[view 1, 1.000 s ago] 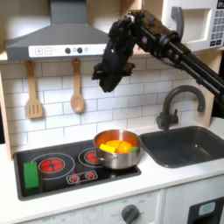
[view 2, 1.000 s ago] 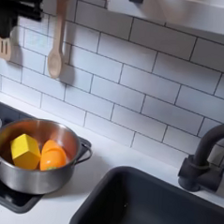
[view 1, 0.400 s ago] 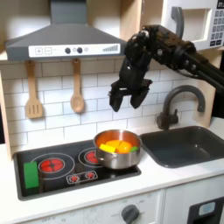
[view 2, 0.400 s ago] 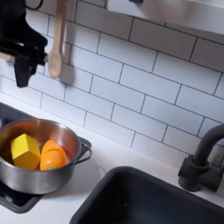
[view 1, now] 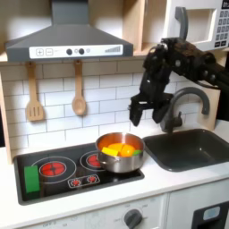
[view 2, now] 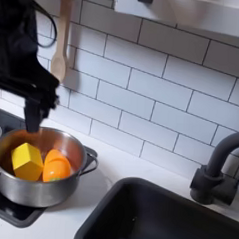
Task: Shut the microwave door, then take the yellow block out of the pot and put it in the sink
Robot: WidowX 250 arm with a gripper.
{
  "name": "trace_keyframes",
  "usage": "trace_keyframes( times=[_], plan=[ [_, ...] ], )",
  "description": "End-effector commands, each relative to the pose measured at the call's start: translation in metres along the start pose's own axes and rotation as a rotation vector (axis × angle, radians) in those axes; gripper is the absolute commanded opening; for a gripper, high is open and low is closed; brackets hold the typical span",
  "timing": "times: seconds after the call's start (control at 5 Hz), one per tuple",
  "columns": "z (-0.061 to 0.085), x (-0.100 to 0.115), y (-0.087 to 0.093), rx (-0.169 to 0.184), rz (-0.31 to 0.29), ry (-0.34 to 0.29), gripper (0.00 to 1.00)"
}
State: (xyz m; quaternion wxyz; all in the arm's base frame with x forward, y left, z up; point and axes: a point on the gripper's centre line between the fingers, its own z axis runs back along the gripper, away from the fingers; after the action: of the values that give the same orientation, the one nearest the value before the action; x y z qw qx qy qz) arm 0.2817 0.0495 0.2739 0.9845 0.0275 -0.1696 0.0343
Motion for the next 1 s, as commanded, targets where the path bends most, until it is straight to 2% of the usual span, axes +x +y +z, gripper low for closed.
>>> trace_keyframes(
  times=[0.0, 0.2, 0.4, 0.6, 0.8],
  plan=[
    [0.001, 0.000, -0.001, 0.000, -0.006, -0.003, 1.00],
    [0.000, 0.000, -0.001, 0.000, -0.006, -0.002, 1.00],
    [-0.008, -0.007, -0.018, -0.040, -0.110, 0.020, 1.00],
    [-0.008, 0.000, -0.025, -0.031, -0.169, 0.006, 1.00],
    [-0.009, 0.001, -0.033, -0.034, -0.199, -0.005, 1.00]
  ],
)
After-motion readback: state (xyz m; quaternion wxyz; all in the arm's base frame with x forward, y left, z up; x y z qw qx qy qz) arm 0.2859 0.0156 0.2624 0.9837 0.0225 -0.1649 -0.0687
